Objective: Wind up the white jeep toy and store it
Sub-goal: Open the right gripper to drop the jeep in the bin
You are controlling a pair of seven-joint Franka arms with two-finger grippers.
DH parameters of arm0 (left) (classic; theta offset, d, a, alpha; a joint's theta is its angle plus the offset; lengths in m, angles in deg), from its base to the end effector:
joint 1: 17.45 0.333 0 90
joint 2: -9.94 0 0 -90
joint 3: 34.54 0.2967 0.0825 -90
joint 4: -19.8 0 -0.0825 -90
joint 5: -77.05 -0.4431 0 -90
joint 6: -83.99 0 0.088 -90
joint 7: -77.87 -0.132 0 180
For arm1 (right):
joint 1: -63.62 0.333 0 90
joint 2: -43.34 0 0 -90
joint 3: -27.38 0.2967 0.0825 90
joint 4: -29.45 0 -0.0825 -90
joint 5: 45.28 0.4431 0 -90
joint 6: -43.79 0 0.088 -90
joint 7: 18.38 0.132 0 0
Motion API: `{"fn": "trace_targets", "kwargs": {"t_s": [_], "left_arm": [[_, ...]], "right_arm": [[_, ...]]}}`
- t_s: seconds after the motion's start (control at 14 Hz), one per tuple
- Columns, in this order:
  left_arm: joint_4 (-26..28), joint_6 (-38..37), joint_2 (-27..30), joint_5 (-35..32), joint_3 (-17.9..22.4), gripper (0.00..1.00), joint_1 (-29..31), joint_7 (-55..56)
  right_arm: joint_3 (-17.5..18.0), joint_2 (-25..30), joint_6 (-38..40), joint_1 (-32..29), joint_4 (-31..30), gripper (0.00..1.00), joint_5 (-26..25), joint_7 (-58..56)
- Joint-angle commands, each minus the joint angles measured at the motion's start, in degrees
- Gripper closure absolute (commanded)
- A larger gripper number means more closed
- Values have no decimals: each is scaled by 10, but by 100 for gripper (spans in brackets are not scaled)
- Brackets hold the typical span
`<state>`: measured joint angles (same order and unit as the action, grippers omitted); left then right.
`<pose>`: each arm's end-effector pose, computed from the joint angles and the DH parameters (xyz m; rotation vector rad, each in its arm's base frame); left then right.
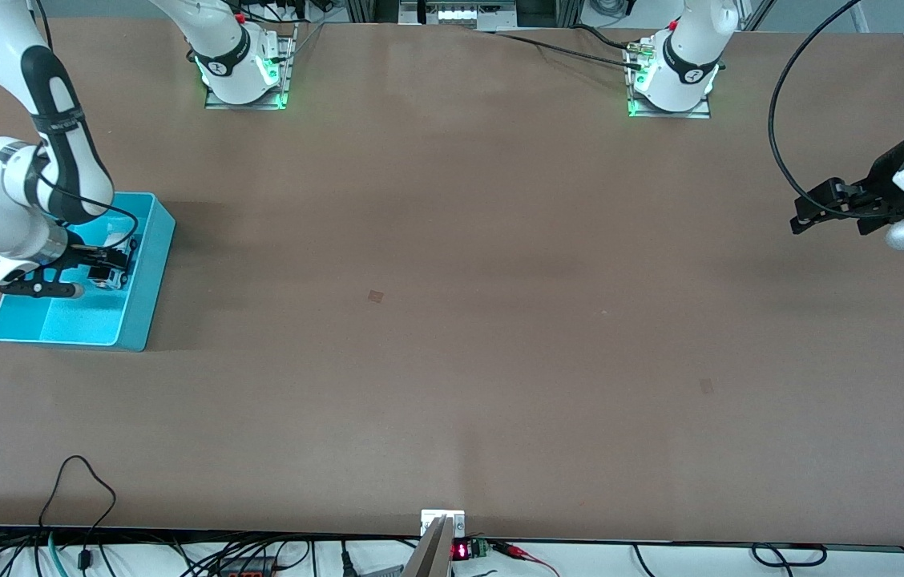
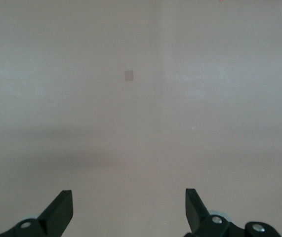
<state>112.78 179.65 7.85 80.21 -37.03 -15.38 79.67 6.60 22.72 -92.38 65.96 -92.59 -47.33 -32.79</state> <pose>0.6312 -0.0110 0.5386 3.0845 0.0452 0.0142 0.5591 -0.1980 0.1526 3.0172 -0.0418 -0.1970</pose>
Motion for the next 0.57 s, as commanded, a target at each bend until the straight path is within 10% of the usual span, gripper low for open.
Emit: {"fn": "trace_targets", "kwargs": {"t_s": [0.0,0.5], "left_arm": [[3,-4,15,-3,-7,0,7,-3],[14,-2,25,-3,-7,0,7,-4]], "right_arm": [[8,32,117,-2,73,0,7,-9],[39,62,315,-1,272,0,35,-5]]}}
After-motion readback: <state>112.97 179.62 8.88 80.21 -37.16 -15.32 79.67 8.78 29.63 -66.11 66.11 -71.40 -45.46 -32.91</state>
